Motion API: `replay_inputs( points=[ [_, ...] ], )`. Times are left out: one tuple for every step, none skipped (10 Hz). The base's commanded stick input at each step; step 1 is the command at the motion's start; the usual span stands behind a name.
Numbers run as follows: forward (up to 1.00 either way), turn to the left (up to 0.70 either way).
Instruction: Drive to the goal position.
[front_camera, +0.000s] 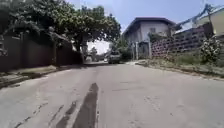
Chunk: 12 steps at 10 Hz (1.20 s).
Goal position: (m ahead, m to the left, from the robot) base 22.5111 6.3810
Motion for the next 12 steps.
replay_inputs(
  points=[
    [1.00, 0.00],
    [1.00, 0.00],
    [1.00, 0.00],
    [1.00, 0.00],
    [1.00, 0.00],
    [1.00, 0.00],
    [1.00, 0.00],
    [1.00, 0.00],
    [1.00, 0.00],
    [1.00, 0.00],
    [1.00, 0.00],
    [1.00, 0.00]
  ],
)
